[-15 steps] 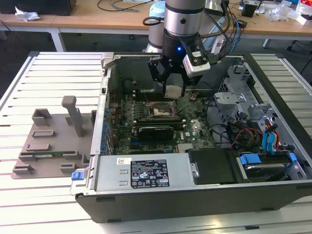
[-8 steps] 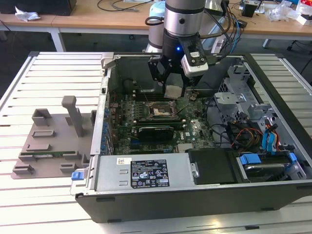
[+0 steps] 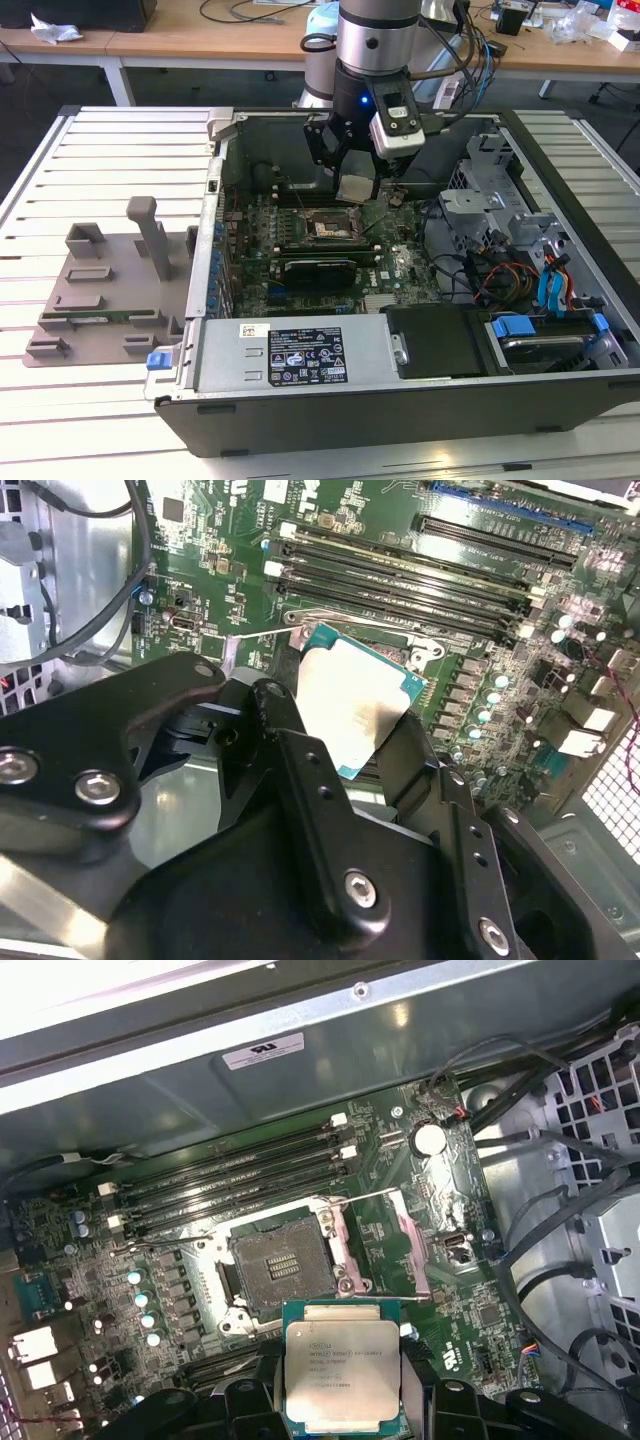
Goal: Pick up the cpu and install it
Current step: 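Place the cpu into insertion slot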
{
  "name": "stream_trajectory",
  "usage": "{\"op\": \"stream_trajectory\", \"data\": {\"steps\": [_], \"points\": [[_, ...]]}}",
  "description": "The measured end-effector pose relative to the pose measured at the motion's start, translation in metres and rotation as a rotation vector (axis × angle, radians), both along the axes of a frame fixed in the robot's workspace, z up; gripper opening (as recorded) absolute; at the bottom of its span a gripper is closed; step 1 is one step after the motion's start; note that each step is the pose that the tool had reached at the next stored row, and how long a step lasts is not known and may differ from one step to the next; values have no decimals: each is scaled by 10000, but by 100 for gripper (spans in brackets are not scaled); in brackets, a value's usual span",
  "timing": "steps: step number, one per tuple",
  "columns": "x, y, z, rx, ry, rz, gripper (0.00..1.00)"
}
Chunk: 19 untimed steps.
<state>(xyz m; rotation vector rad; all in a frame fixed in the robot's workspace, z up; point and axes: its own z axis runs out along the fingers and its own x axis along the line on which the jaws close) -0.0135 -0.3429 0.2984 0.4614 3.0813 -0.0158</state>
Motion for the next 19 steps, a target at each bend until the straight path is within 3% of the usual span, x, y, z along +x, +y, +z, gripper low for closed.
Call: {"op": "stream_trajectory", "data": {"steps": [9, 19], "points": [[0, 0, -1, 0, 0, -261, 55], [0, 0, -4, 0, 0, -983, 55]]}}
